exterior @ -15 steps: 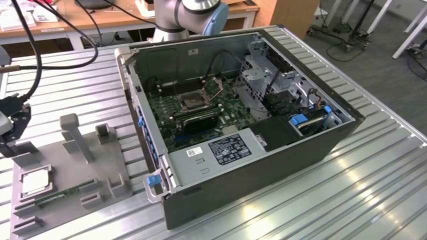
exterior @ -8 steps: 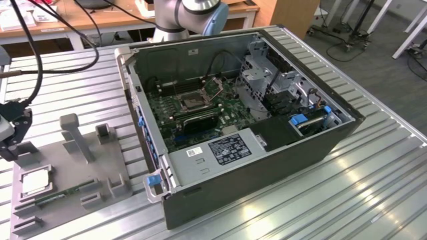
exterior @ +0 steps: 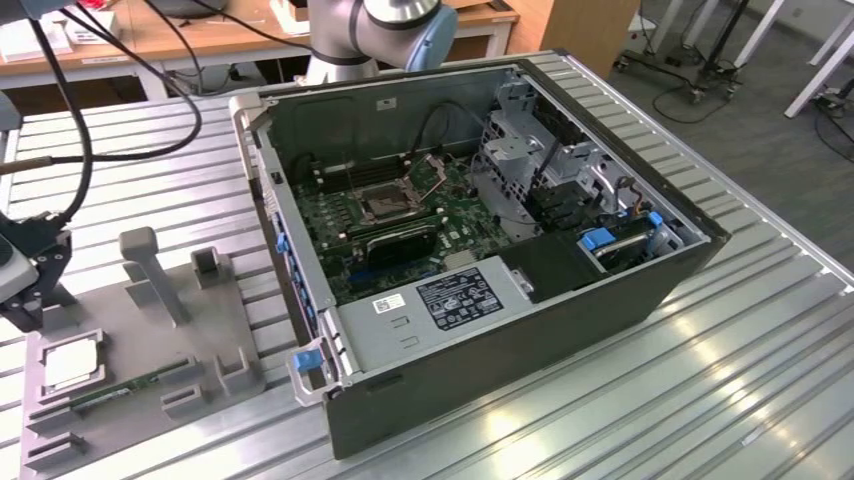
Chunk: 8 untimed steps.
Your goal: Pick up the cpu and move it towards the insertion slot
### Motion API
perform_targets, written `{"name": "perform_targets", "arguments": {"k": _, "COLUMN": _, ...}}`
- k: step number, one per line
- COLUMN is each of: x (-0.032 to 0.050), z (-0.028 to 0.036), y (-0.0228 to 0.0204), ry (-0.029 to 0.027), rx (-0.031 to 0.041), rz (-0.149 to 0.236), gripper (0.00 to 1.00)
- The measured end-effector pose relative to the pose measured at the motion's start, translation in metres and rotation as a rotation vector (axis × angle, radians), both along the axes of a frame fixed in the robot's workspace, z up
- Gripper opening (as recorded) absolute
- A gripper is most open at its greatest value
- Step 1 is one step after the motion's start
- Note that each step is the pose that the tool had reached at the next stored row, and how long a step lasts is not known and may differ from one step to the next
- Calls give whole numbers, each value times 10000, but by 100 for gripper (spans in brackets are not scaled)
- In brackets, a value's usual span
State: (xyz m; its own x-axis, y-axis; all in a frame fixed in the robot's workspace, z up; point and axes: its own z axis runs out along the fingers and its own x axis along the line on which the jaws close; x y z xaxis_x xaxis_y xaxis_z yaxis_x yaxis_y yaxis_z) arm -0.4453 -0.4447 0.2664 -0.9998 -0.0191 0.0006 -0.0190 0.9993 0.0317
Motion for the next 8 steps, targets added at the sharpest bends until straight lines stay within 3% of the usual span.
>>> {"name": "perform_targets", "arguments": {"k": 8, "x": 0, "z": -48, "y": -60, "ry": 1, "rx": 0, "rz": 1, "gripper": 11}}
